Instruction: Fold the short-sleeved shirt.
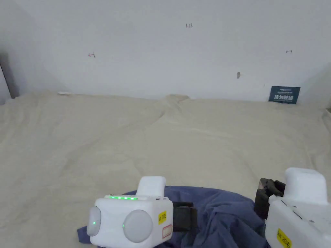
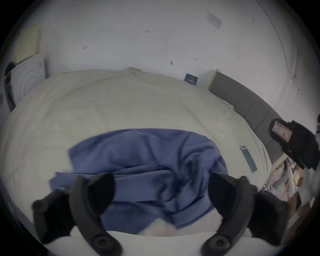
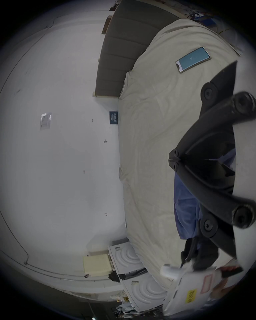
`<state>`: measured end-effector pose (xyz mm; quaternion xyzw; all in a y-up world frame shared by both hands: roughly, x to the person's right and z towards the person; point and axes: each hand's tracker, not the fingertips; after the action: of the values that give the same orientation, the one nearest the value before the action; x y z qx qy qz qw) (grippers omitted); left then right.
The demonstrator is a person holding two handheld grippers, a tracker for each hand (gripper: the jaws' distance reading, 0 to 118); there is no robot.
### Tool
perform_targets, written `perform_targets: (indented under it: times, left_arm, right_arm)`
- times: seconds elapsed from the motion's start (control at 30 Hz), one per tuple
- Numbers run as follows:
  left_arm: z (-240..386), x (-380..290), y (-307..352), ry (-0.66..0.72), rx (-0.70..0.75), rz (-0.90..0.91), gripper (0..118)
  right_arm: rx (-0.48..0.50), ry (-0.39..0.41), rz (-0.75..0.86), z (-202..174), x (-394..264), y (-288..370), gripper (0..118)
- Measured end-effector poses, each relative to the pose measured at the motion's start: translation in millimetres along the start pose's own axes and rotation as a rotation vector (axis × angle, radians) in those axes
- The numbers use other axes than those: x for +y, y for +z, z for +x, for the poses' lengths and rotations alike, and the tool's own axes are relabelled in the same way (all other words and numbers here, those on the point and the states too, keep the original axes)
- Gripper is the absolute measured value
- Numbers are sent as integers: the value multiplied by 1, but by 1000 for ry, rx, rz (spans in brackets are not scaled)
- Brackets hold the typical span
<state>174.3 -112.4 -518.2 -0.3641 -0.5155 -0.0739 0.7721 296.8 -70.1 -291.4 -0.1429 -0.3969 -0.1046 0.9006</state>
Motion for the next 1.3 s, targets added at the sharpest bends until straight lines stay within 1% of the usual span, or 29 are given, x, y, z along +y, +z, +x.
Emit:
perform_targets:
  times: [0.03, 0.07, 0.1, 0.13, 0.17, 0.2, 0.27, 0.33, 0.43, 0.57, 0.6, 0.67, 0.7, 0.73, 0.8, 0.9, 1.07, 1.13, 1.2, 1.27, 1.3]
  left_arm:
    - [-13, -1, 14, 17, 57, 22, 92]
    - [-27, -3, 25, 43, 110, 41, 72]
    - [-40, -5, 32, 60, 137, 47, 46]
    - [-61, -7, 40, 99, 192, 47, 10]
    - [-78, -11, 46, 155, 256, 47, 4]
    - [-94, -16, 51, 180, 286, 61, 3]
    - [-126, -25, 63, 223, 338, 29, 0]
    - [-150, -35, 71, 301, 392, 28, 0]
    - [-180, -50, 71, 396, 382, 15, 0]
    - [-187, -58, 54, 392, 412, -19, 1]
    - [-187, -57, 50, 404, 416, -29, 9]
    - [-189, -53, 42, 402, 391, -48, 85]
    - [-190, -50, 36, 401, 366, -73, 109]
    - [-189, -46, 27, 380, 351, -117, 113]
    - [-186, -40, 24, 344, 348, -67, 113]
    - [-187, -26, 8, 333, 367, -82, 113]
    - [-191, -18, -24, 289, 423, -136, 113]
    - [-187, -20, -33, 266, 403, -170, 113]
    - [-182, -27, -41, 253, 361, -193, 109]
    - [-167, -34, -46, 146, 469, -179, 106]
    - [-160, -37, -46, 100, 477, -171, 102]
  right_arm:
    - [16, 9, -4, -7, -1, -1, 0]
    - [30, 14, -9, -13, -2, -2, 0]
    - [43, 18, -12, -18, -3, -3, 0]
    - [66, 27, -17, -26, -4, -4, 0]
    - [82, 36, -22, -33, -5, -5, 0]
    - [94, 45, -27, -39, -6, -5, 0]
    - [129, 67, -26, -53, -7, -6, 0]
    - [153, 83, -25, -64, -8, -7, 0]
    - [179, 100, -41, -79, -10, -12, 0]
    - [203, 131, -65, -94, -14, -20, 0]
    - [207, 139, -71, -96, -14, -23, 0]
    - [207, 151, -79, -100, -15, -27, 0]
    - [204, 153, -82, -102, -14, -29, 0]
    - [205, 154, -87, -102, -14, -33, 0]
    - [205, 157, -96, -102, -14, -38, 0]
    - [193, 167, -108, -102, -12, -47, 0]
    - [187, 161, -136, -98, -14, -61, 0]
    - [175, 172, -147, -98, -16, -66, 0]
    - [169, 173, -157, -97, -17, -70, 0]
    - [170, 167, -168, -95, -18, -74, 0]
    - [170, 164, -172, -95, -19, -75, 0]
